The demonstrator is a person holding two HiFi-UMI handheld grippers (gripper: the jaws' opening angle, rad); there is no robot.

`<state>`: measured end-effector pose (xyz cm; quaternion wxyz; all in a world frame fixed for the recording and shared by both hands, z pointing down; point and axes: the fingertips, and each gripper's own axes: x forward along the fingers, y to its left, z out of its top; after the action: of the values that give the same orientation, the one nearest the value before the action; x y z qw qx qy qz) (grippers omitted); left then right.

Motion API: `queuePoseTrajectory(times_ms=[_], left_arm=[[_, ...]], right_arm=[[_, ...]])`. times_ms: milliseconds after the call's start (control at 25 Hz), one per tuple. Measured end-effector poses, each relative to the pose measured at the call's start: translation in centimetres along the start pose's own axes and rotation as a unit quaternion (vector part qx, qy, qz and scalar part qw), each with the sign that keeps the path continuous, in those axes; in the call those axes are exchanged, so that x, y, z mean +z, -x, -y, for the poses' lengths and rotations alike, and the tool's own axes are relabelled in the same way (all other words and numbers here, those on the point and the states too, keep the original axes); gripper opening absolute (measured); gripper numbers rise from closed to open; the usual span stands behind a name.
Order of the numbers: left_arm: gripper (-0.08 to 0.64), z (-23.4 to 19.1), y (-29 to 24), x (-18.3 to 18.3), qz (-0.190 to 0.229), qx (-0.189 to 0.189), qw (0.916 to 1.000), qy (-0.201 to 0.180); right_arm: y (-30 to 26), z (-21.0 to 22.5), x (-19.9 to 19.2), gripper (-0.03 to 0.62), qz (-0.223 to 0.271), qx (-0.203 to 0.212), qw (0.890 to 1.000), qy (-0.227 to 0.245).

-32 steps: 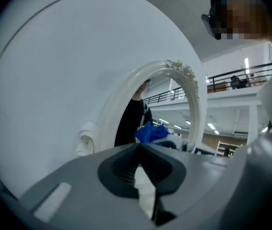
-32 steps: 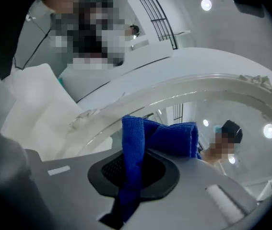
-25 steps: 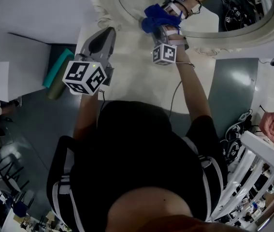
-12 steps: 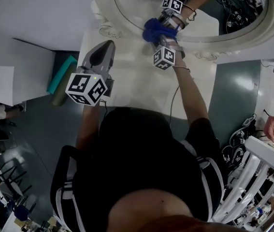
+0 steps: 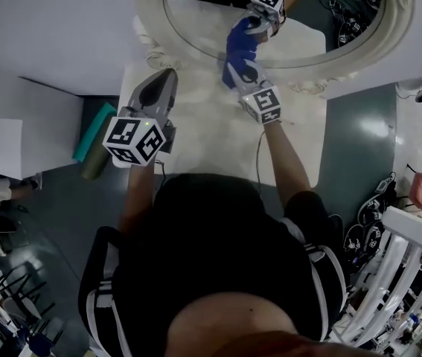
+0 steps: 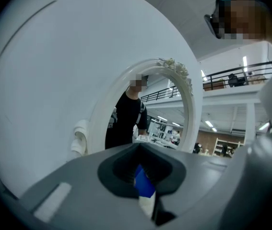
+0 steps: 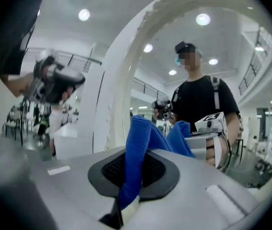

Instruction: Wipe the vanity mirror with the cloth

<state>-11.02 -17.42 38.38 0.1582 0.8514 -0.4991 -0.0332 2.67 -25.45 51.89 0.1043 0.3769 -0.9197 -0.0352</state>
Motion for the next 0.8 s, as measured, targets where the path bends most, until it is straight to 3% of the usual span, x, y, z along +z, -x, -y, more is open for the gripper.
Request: queuePoseTrajectory(times_ms=[80, 160, 280, 360, 440, 680, 800], left_arm=[[0.009, 0.5, -0.4, 0.5, 0.005, -0.008, 1.0000, -0.002], [0.009, 0.8, -0.8, 0.8, 0.008, -0.014, 0.9999, -0.002], [0.009, 1.4, -1.3, 1.2, 0.013, -0.022, 0.9997, -0.006], [0.009, 2.0, -1.7, 1.5, 0.015, -0.029, 0.9994, -0.010], [0.009, 2.4, -2.0, 1.7, 0.016, -0.035, 0.9992, -0.012], [0.009, 3.2, -2.6, 1.9, 0.018, -0.045, 0.9988, -0.010], [0.009, 3.6, -2.7, 1.9, 0.017, -0.048, 0.9986, -0.013]], right_arm=[[2.5, 0.3, 2.6, 0.026, 0.079, -0.031, 0.994, -0.072], [5.2, 0.5, 4.3, 0.026, 0.153, -0.064, 0.975, -0.148], [9.2, 1.7, 5.6, 0.026, 0.237, -0.120, 0.927, -0.266], [11.8, 2.9, 5.8, 0.026, 0.275, -0.161, 0.893, -0.317], [14.0, 4.3, 5.8, 0.026, 0.298, -0.199, 0.872, -0.334], [18.7, 10.1, 4.6, 0.026, 0.321, -0.299, 0.837, -0.328], [19.9, 13.1, 5.3, 0.026, 0.339, -0.317, 0.823, -0.327]])
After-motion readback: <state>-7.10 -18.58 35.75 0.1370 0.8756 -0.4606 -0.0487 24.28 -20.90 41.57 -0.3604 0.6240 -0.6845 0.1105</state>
